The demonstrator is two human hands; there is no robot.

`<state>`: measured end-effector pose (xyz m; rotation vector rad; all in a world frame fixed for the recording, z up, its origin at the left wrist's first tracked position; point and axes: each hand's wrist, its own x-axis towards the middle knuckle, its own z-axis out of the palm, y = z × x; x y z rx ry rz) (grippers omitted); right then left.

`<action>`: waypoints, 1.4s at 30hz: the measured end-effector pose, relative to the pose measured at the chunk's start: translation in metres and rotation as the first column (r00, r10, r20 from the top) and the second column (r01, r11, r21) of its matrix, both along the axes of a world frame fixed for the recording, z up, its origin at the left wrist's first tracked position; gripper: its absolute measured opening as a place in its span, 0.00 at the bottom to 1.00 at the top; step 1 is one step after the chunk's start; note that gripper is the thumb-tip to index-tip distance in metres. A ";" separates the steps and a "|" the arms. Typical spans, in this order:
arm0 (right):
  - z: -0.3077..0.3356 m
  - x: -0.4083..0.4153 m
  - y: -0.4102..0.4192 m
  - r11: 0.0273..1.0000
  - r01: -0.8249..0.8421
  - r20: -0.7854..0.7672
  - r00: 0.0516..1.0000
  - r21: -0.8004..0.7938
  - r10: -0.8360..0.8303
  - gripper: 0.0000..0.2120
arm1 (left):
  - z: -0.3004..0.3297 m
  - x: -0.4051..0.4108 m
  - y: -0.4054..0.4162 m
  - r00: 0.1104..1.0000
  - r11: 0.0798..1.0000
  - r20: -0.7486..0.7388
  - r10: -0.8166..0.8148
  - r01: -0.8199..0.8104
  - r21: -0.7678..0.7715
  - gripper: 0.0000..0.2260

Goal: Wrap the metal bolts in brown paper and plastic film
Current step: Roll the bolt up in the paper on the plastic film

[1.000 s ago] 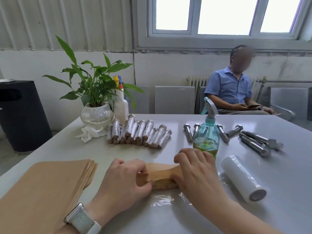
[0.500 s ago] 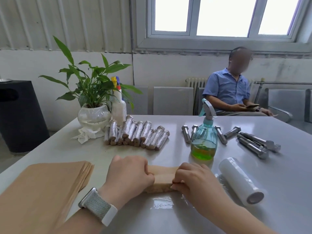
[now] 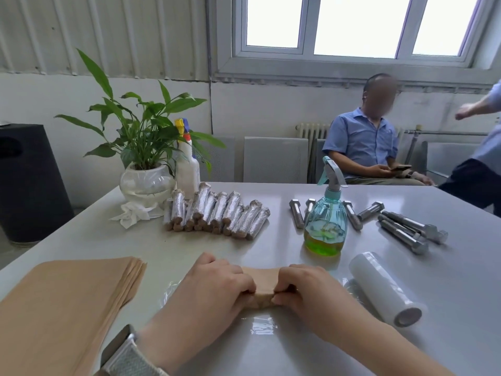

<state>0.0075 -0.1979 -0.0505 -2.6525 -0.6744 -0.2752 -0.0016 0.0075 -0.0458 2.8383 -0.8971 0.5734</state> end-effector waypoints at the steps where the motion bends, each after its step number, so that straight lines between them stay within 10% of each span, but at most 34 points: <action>1: 0.001 0.001 0.000 1.000 -0.007 -0.019 1.000 0.006 0.007 0.05 | 0.002 0.001 -0.001 0.999 1.000 -0.046 0.003 -0.004 -0.009 0.06; 29: 0.055 0.051 0.021 0.817 -0.315 -0.622 0.780 -0.483 -0.067 0.14 | -0.007 0.017 0.003 0.963 0.965 -0.269 0.022 -0.090 -0.246 0.04; 37: 0.053 0.075 0.019 0.927 -0.053 -0.274 0.960 -0.372 -0.055 0.12 | -0.006 0.021 0.005 0.940 0.965 -0.341 0.008 -0.097 -0.244 0.09; 42: 0.037 0.083 0.026 0.916 -0.067 -0.351 0.933 -0.395 -0.082 0.20 | -0.005 0.021 0.005 0.933 0.964 -0.360 0.006 -0.102 -0.247 0.09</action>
